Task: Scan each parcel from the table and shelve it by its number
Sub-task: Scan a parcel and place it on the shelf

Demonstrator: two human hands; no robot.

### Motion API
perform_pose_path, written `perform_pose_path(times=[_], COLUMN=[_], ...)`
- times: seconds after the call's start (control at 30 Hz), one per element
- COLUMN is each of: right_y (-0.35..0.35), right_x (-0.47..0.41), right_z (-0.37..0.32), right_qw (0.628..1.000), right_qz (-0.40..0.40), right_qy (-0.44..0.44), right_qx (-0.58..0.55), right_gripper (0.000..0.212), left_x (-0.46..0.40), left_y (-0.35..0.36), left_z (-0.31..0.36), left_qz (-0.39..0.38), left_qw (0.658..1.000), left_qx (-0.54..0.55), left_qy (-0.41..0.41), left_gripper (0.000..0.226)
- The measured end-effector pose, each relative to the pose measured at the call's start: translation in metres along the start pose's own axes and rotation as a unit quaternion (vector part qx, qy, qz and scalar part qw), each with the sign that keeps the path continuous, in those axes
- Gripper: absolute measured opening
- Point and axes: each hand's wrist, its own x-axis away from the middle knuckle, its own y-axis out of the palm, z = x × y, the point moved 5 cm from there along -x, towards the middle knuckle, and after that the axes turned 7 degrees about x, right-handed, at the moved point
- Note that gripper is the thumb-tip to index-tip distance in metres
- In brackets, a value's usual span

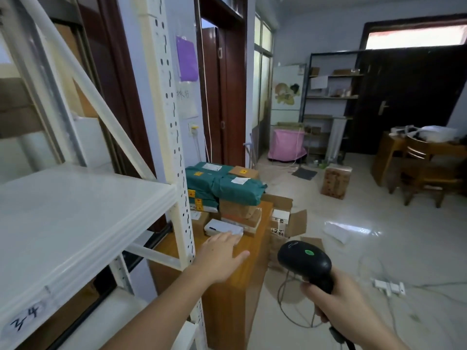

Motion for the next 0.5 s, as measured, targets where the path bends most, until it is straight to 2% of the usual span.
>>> perform_pose_path(times=[0.3,0.4,0.5], right_y=[0.019,0.020,0.020], right_x=[-0.142,-0.203,-0.260], right_z=[0.008,0.012,0.016], right_qw=[0.999,0.997,0.992], right_qz=[-0.053,-0.082,-0.117], right_qy=[0.009,-0.004,-0.027], right_qx=[0.009,0.010,0.030], right_gripper=[0.018,0.021,0.021], left_x=[-0.120,-0.165,-0.205], left_y=[0.037,0.041,0.052], left_z=[-0.024,-0.024,-0.032], left_qz=[-0.047,-0.054,-0.067], left_qw=[0.999,0.998,0.996], left_qx=[-0.003,-0.009,-0.019], left_qy=[-0.027,-0.032,-0.059], left_gripper=[0.075,0.063,0.075])
